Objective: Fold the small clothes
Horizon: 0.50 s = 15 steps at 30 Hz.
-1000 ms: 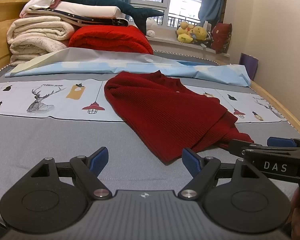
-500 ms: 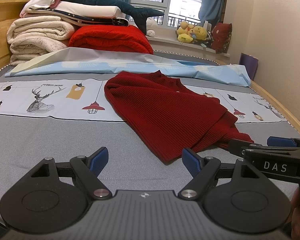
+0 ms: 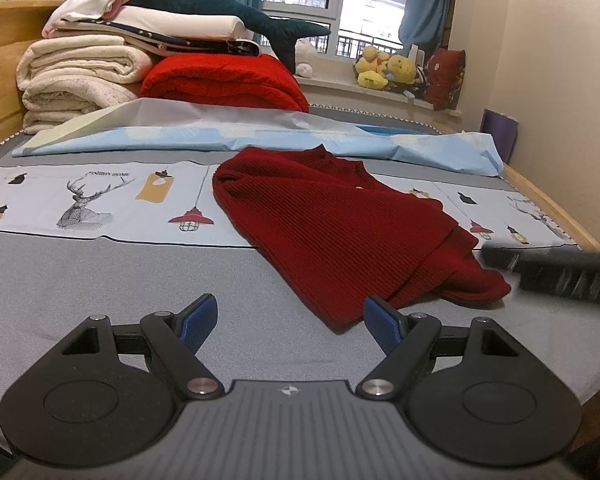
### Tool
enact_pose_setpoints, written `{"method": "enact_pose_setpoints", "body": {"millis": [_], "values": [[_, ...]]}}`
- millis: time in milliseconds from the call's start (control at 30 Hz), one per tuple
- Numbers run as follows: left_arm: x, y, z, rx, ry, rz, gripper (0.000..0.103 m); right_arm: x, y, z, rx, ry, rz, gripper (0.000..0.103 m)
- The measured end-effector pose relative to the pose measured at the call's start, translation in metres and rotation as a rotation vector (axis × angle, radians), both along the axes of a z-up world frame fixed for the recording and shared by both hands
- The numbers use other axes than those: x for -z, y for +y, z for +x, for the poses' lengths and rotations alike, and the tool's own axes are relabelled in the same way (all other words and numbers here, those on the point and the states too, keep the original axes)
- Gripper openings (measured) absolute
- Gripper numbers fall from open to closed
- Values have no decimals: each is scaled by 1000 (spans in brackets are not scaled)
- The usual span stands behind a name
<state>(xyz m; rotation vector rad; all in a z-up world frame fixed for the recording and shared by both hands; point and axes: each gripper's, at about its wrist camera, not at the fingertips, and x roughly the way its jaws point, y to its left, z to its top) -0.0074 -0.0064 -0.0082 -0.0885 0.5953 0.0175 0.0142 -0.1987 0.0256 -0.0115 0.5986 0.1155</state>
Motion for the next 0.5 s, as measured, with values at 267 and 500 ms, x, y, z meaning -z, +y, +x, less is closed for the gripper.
{"method": "enact_pose_setpoints", "body": {"millis": [267, 500], "values": [[8, 8, 11, -16, 64, 26, 61, -18, -41, 45, 17, -137, -14, 73], [21, 9, 58, -14, 118, 43, 56, -5, -76, 76, 86, -53, 121, 41]]}}
